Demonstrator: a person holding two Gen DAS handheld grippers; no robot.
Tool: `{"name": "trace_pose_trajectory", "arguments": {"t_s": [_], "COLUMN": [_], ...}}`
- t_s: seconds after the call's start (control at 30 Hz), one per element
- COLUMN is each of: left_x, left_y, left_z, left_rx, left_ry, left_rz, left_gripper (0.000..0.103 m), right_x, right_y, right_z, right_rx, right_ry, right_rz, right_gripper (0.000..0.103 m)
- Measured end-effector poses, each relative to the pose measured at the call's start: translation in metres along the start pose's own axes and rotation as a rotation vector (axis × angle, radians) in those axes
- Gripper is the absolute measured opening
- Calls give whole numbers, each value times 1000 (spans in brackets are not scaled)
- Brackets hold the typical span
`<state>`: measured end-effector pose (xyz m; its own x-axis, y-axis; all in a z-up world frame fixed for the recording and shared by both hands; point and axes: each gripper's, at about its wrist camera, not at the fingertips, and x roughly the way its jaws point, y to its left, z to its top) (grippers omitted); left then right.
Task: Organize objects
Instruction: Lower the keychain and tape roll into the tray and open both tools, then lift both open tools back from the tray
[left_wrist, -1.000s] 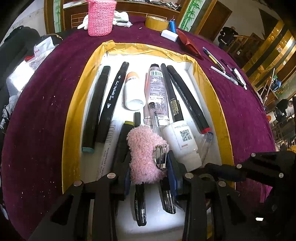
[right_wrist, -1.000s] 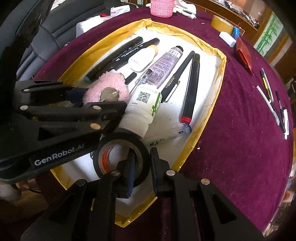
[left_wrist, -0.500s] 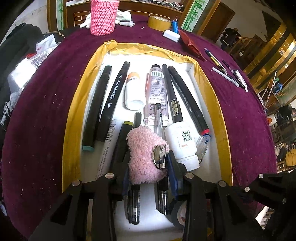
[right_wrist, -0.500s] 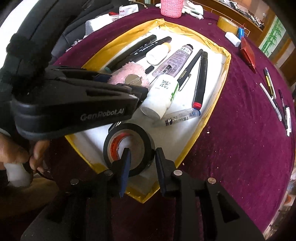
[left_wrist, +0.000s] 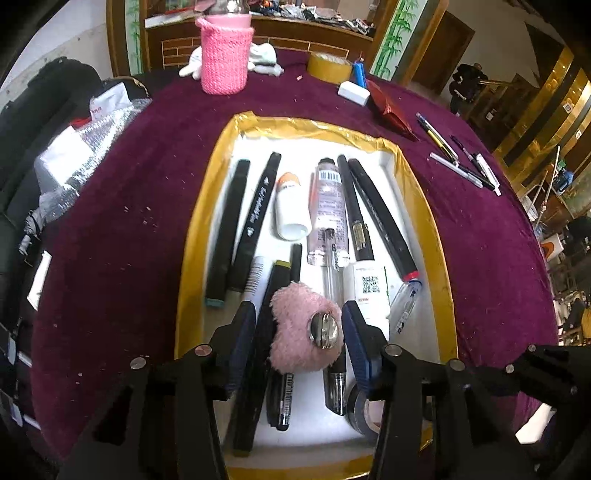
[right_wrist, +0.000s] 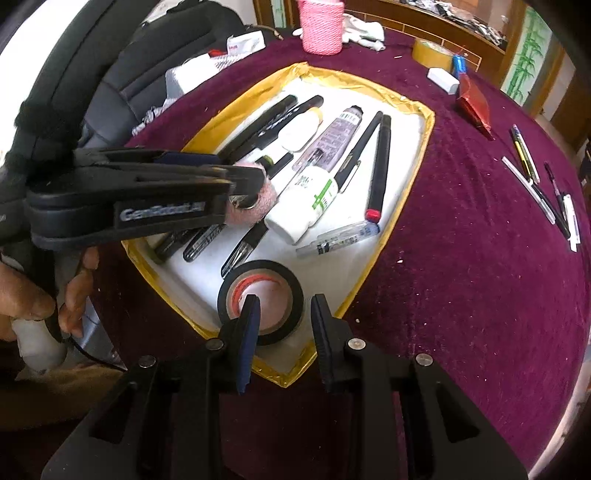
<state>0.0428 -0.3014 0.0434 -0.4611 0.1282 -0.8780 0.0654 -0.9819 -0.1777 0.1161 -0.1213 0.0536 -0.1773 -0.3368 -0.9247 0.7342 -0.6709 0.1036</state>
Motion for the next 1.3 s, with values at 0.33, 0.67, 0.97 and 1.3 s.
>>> {"name": "trace_pose_trajectory", "arguments": {"t_s": [0.33,0.67,0.97,1.3], "left_x": [-44,-88,-121,-135], "left_y": [-15,-50,-98,-119], "left_z": [6,-1,-21,-37], "left_rx": [53,52,28,-82], "left_ry": [-140,-271,-404,-402], "left_rz": [138,324,477,380], "left_gripper": [48,54,84,102], "right_x": [-16,-42,-64,-81], "right_y": [-21,-42,-72,-89], "right_z": [4,-3,-30,-46], "right_rx": [90,79,64,13], "right_ry": [-78,-148,-181,-212], "right_rz": [23,44,75,58], "right_gripper": [26,27,30,33]}}
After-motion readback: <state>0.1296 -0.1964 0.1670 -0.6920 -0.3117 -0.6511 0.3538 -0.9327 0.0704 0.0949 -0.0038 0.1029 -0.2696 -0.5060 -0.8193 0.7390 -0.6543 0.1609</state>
